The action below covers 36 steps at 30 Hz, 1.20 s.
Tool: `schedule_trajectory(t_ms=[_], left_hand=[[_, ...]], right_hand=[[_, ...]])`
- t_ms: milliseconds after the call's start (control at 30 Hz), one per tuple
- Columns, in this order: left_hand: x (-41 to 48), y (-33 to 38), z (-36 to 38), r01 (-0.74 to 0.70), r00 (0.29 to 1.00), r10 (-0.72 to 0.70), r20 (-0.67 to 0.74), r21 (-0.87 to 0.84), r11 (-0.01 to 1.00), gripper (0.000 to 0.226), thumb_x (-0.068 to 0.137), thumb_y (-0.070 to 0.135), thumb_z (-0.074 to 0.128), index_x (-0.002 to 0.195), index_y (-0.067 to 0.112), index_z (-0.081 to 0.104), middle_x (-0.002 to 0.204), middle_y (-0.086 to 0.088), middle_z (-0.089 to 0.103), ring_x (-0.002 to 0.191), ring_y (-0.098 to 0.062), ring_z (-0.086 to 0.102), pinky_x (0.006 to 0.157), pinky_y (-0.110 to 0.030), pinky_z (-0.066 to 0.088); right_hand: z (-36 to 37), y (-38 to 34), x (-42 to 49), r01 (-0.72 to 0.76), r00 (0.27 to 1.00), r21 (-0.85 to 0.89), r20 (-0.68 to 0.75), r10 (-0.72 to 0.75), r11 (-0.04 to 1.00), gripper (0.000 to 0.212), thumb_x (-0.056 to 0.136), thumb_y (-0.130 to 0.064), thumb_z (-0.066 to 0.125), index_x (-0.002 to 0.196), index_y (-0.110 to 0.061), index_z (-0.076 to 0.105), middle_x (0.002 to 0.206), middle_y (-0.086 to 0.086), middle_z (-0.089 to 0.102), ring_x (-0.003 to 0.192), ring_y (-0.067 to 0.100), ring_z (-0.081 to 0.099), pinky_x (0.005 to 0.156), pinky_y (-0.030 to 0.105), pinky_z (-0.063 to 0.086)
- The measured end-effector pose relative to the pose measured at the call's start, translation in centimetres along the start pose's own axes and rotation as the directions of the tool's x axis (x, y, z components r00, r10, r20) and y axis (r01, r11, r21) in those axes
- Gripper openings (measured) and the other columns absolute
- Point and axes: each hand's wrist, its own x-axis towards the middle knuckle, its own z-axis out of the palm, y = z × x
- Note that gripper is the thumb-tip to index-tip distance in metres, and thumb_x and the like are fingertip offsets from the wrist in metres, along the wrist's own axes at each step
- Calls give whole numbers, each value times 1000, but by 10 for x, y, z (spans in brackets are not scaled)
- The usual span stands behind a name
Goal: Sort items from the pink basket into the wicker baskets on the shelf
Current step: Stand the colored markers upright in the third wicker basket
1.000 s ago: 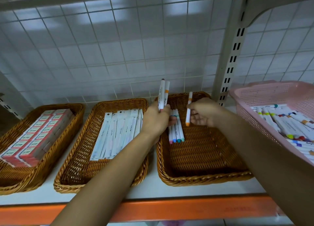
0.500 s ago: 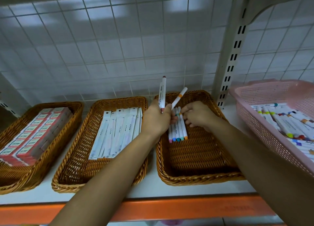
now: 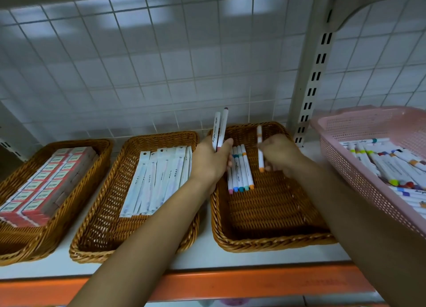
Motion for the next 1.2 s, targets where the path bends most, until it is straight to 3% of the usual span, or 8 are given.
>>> schedule_trajectory(t_ms=[133,400,533,600,767,833,933,1200], left_hand=[[-2,1,3,19,1000,-19,-25,2,1000,20,101,30,40,88,25,55,66,1,57,53,-8,52,49,-21,40],[-4,1,2,-18,1000,18,12,72,997,23,101,25,42,83,27,56,65,0,59,62,-15,61,71,-41,56],[-3,0,4,7,1000,-7,6,45,999,22,100,25,43,105,12,60,69,0,62,62,-10,63,75,-39,58],[-3,1,4,33,999,-33,1,-8,999,22,100,24,45,108,10,61,72,1,61,65,-12,65,76,-38,59],[-3,3,3,52,999,-51,13,-95,994,16,98,18,50,103,9,62,75,-4,64,65,-11,64,70,-30,59],[-4,3,3,38,999,-34,37,-101,994,16,97,16,51,100,7,64,76,-6,64,69,-14,64,72,-30,58],[-6,4,4,22,997,-14,72,-102,995,19,97,17,50,93,11,67,75,-6,67,72,-16,64,76,-34,56],[-8,11,5,113,992,-100,77,-186,976,35,102,30,38,86,17,66,71,2,65,71,-10,61,75,-28,53]], right_hand=[[11,5,2,9,1000,-370,22,-1,929,16,94,-18,55,80,-10,54,69,9,62,48,15,61,41,21,46],[16,2,-1,91,994,-441,99,-52,893,22,91,-24,61,104,-6,60,78,7,64,67,20,70,69,33,60],[14,1,-4,104,995,-483,42,-95,869,24,94,-26,55,104,-6,63,85,11,67,67,22,69,68,34,59],[11,-1,-2,186,976,-401,-32,-216,897,27,97,-25,49,101,-4,64,83,10,68,70,22,67,69,36,58],[6,-23,-20,259,961,299,14,-276,918,20,99,-22,46,113,-12,56,84,6,64,65,14,63,59,24,53],[4,-26,-24,465,883,-57,-48,-467,884,26,96,-16,50,121,-13,52,92,4,63,71,14,63,62,23,52],[4,-22,-23,558,749,-583,47,-661,591,36,90,-9,51,126,-16,52,108,6,56,82,12,51,70,21,38],[-8,-10,-13,468,767,-559,-127,-629,684,27,91,-24,59,115,-15,65,113,10,51,84,11,43,69,21,33]])
